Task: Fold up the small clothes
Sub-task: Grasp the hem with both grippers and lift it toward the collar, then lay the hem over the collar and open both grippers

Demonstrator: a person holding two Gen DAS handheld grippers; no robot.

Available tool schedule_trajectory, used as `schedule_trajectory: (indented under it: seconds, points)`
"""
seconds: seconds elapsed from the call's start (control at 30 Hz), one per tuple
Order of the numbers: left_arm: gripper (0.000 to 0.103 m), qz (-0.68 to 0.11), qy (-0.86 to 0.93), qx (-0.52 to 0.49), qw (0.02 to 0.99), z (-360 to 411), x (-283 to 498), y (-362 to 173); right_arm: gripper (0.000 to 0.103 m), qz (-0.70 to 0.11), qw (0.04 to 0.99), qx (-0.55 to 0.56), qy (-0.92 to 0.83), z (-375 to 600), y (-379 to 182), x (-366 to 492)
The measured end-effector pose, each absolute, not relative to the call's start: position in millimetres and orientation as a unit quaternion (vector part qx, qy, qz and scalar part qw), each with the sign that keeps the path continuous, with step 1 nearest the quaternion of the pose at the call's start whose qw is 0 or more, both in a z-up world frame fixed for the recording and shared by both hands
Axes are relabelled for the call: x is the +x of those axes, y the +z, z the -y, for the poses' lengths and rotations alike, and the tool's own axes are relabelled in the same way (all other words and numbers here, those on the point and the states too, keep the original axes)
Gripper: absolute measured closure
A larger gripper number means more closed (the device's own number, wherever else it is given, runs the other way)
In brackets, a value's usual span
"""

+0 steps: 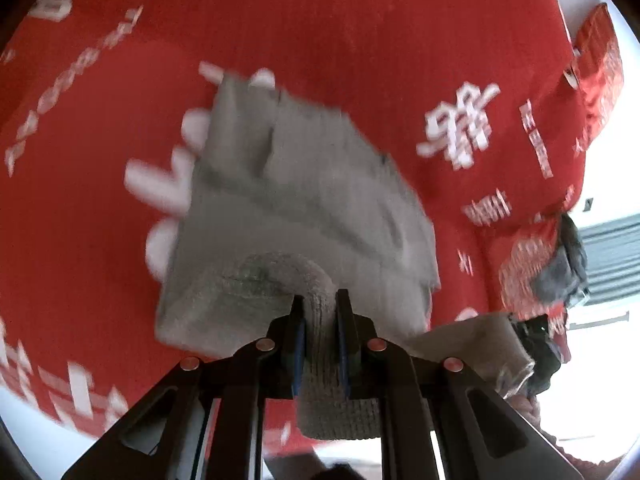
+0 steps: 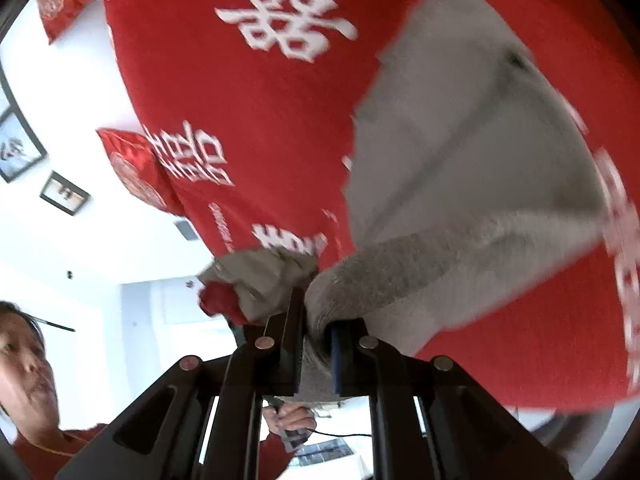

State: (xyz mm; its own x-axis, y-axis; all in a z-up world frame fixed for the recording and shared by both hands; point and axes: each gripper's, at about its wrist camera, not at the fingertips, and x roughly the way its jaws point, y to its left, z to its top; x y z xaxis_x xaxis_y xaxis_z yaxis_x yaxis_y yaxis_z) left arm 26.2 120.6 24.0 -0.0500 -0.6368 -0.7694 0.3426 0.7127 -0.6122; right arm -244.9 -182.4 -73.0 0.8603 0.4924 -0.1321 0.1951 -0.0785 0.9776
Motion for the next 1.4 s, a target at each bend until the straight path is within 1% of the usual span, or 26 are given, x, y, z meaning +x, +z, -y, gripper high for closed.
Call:
schedule_trajectory:
  seconds: [0.13,0.27,0.37,0.43,0.5,0.53,0.57,0.6,0.63,0.67,0.7,0.73,0.77,0.8,0.83,0.87,0.9,1.07,1.17,1.27,1.4]
  points:
    - [0.089,-0.611,-0.345,-0.115,0.703,-86,78,23,0.091,-0.22,0.637,0.732,0.1,230,-73,-203]
    - [0.089,-0.606,-0.329,-0.097,0.718,-53,118,3,0.091,-0.215,0.62,0.751,0.072,276,-99,-165]
    - [0.089,-0.619,-0.305,-0.071,0.72,-29,137,-24,0.091,-0.237,0.611,0.754,0.046,300,-127,-139]
    - [0.089,-0.631,-0.284,-0.053,0.72,-19,145,-43,0.091,-0.266,0.606,0.749,0.023,310,-148,-122]
    - [0.088,-0.639,-0.265,-0.035,0.722,-16,147,-52,0.091,-0.285,0.599,0.748,0.005,316,-163,-112]
    - [0.081,-0.647,-0.256,-0.027,0.717,-16,149,-56,0.088,-0.294,0.595,0.748,-0.003,319,-171,-107]
    - [0.069,-0.653,-0.25,-0.023,0.714,-17,149,-57,0.087,-0.298,0.592,0.749,-0.006,321,-176,-104]
    - [0.062,-0.657,-0.246,-0.021,0.713,-19,150,-56,0.086,-0.305,0.589,0.748,-0.008,322,-178,-102]
    - [0.05,-0.656,-0.245,-0.02,0.713,-23,150,-51,0.082,-0.316,0.587,0.746,-0.012,323,-178,-100]
    - [0.049,-0.652,-0.245,-0.018,0.717,-28,147,-43,0.079,-0.326,0.587,0.741,-0.013,324,-176,-97]
    - [0.049,-0.65,-0.247,-0.017,0.718,-31,147,-38,0.064,-0.336,0.589,0.735,-0.011,324,-172,-96]
    - [0.049,-0.648,-0.249,-0.017,0.719,-38,144,-28,0.046,-0.345,0.595,0.726,-0.006,324,-166,-96]
    - [0.049,-0.648,-0.25,-0.017,0.72,-41,143,-24,0.044,-0.354,0.602,0.716,0.001,322,-158,-96]
    - [0.049,-0.649,-0.252,-0.017,0.718,-45,140,-20,0.044,-0.357,0.607,0.71,0.006,320,-152,-98]
    - [0.043,-0.653,-0.257,-0.013,0.712,-47,136,-17,0.044,-0.361,0.61,0.705,0.015,318,-146,-100]
    - [0.029,-0.659,-0.263,-0.01,0.705,-46,132,-17,0.044,-0.366,0.613,0.7,0.022,315,-142,-102]
    - [0.026,-0.663,-0.271,-0.005,0.698,-45,127,-19,0.044,-0.369,0.616,0.696,0.026,311,-138,-104]
    - [0.026,-0.69,-0.314,0.025,0.651,-8,103,-45,0.044,-0.398,0.617,0.677,0.056,295,-144,-100]
    - [0.026,-0.676,-0.318,0.032,0.664,19,110,-50,0.044,-0.395,0.61,0.684,0.066,294,-151,-85]
    - [0.026,-0.659,-0.308,0.003,0.686,32,135,-44,0.044,-0.362,0.621,0.691,0.075,306,-144,-67]
    - [0.026,-0.629,-0.286,-0.018,0.723,42,167,-26,0.044,-0.295,0.629,0.717,0.056,334,-136,-51]
